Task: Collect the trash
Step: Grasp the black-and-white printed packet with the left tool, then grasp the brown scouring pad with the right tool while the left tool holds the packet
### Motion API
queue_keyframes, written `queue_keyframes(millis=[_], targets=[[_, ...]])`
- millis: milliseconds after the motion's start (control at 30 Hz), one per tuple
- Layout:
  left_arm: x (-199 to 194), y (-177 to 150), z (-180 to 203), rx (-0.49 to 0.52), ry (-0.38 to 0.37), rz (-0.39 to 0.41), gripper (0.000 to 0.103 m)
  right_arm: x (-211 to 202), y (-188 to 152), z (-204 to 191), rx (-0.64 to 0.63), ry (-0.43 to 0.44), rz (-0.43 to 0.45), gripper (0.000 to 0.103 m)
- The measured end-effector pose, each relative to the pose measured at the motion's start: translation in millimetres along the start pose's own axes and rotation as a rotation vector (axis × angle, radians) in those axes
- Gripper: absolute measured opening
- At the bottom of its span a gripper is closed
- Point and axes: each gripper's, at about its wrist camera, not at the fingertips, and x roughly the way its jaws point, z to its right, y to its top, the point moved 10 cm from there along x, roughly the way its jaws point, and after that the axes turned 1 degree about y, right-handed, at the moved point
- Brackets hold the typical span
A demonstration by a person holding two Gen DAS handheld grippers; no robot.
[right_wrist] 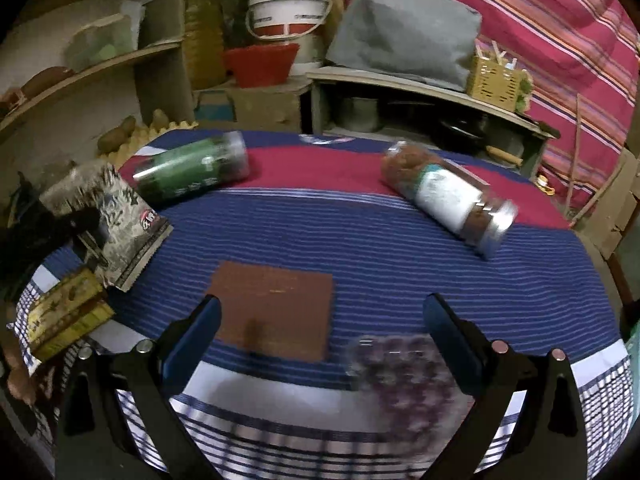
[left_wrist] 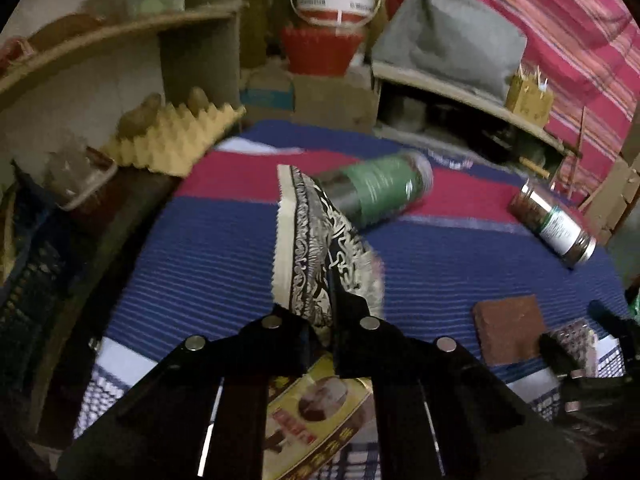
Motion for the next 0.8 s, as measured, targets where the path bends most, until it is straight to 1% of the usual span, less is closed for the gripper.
queue_keyframes(millis=[67, 133, 233, 300, 400, 533, 567, 600, 633, 800], targets=[[-10, 3, -6, -0.021, -0.015, 0.018, 0.006, 6, -1, -10, -0.006, -0.011, -0.007, 0.098], [-11, 3, -10, -0.031, -0.018, 0.017, 0.006, 12, -4, -15, -0.002, -0.019, -0.019, 0.098], [-6, -3, -15, -0.038, -0.022, -0.006, 0.006, 21, -6, -17, 0.007, -0.046, -0.048, 0.098], [-2, -5, -15, -0.035, -0.021, -0.016, 0.006, 25, -7, -19, 0.020, -0.031, -0.063, 0.098], [-1, -9, -16, -0.032, -0.022, -0.020, 0.006, 36, -14, -15, 0.036, -0.055, -0.122, 0.098], [0, -8, -16, -0.029, -0.024, -0.017, 0.006, 40, -16, -15, 0.060, -0.018, -0.137, 0.098], [-1, -9, -16, -0.031, -0.023, -0.019, 0.006, 40, -17, -15, 0.059, -0.015, -0.139, 0.097], [-1, -9, -16, -0.031, -0.023, -0.019, 0.006, 40, -17, -16, 0.057, -0.007, -0.142, 0.094], [-1, -9, -16, -0.033, -0.022, -0.019, 0.006, 40, -18, -18, 0.055, 0.007, -0.142, 0.086], [-5, -6, -13, -0.033, -0.025, -0.006, 0.006, 31, -15, -16, 0.070, 0.040, -0.104, 0.084]])
